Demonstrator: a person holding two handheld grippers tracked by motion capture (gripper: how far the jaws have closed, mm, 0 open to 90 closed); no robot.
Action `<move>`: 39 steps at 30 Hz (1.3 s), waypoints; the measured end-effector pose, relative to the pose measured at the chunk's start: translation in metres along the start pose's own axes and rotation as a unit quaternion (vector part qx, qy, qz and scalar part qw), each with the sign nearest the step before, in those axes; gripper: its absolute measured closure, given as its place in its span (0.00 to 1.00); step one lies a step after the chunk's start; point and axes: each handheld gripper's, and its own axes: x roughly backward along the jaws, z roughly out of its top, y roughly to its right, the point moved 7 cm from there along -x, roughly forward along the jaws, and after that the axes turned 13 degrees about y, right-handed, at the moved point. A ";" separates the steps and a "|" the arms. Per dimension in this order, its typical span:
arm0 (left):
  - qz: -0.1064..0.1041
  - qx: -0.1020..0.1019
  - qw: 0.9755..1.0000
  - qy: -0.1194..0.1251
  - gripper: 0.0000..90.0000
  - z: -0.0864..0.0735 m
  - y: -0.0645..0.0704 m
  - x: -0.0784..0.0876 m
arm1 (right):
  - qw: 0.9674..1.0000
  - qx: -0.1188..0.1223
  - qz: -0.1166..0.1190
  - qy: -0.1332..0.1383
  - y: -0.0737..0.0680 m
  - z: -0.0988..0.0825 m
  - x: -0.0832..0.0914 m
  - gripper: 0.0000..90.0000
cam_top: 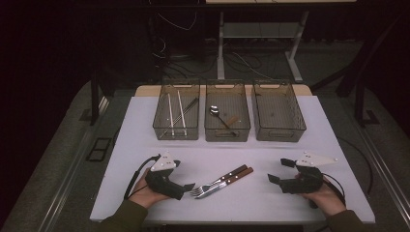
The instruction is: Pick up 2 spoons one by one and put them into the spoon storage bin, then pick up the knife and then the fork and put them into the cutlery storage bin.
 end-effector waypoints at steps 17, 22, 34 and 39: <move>-0.011 0.007 1.000 0.004 0.21 0.018 0.007 -0.012 | 1.000 0.003 0.000 -0.013 -0.001 -0.009 0.002 0.21; -0.012 0.016 1.000 -0.001 0.29 0.025 0.011 -0.022 | 1.000 0.003 0.001 -0.012 -0.001 -0.008 0.002 0.21; -0.046 0.019 0.998 -0.036 0.64 0.034 0.024 -0.055 | 1.000 0.003 0.001 -0.012 -0.001 -0.008 0.001 0.21; -0.060 0.018 0.996 -0.056 0.70 0.035 0.029 -0.071 | 1.000 0.004 0.001 -0.012 -0.001 -0.008 0.001 0.21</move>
